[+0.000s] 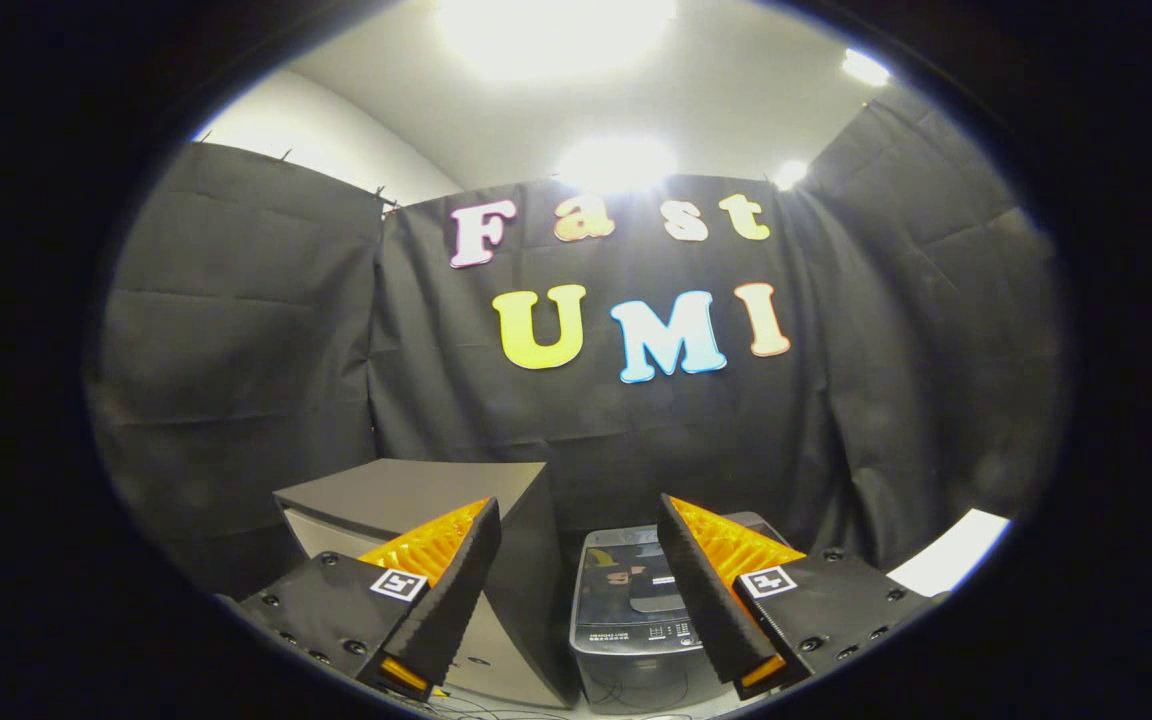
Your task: Put the clothes into the washing machine and then close the washing machine lid.
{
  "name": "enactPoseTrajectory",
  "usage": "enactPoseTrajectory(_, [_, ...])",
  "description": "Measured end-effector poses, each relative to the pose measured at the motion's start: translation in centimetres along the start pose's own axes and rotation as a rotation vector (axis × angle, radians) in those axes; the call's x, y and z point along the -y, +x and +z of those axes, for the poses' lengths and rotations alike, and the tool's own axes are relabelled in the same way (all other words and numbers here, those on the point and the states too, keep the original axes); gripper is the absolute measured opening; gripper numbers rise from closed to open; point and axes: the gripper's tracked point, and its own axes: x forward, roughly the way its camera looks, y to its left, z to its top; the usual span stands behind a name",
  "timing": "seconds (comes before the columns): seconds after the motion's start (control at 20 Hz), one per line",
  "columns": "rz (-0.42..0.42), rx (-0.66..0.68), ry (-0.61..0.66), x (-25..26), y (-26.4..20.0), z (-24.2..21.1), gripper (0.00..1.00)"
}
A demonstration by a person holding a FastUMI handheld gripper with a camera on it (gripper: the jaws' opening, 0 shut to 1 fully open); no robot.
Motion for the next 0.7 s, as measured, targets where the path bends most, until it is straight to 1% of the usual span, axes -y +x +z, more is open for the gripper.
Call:
enactPoseTrajectory(0.25, [0.051, -0.039, 0.021, -1.2, -1.9, -2.0, 0.98])
enactPoseTrajectory(0.7, [0.067, -0.01, -0.011, -0.7, -2.2, -0.6, 0.98])
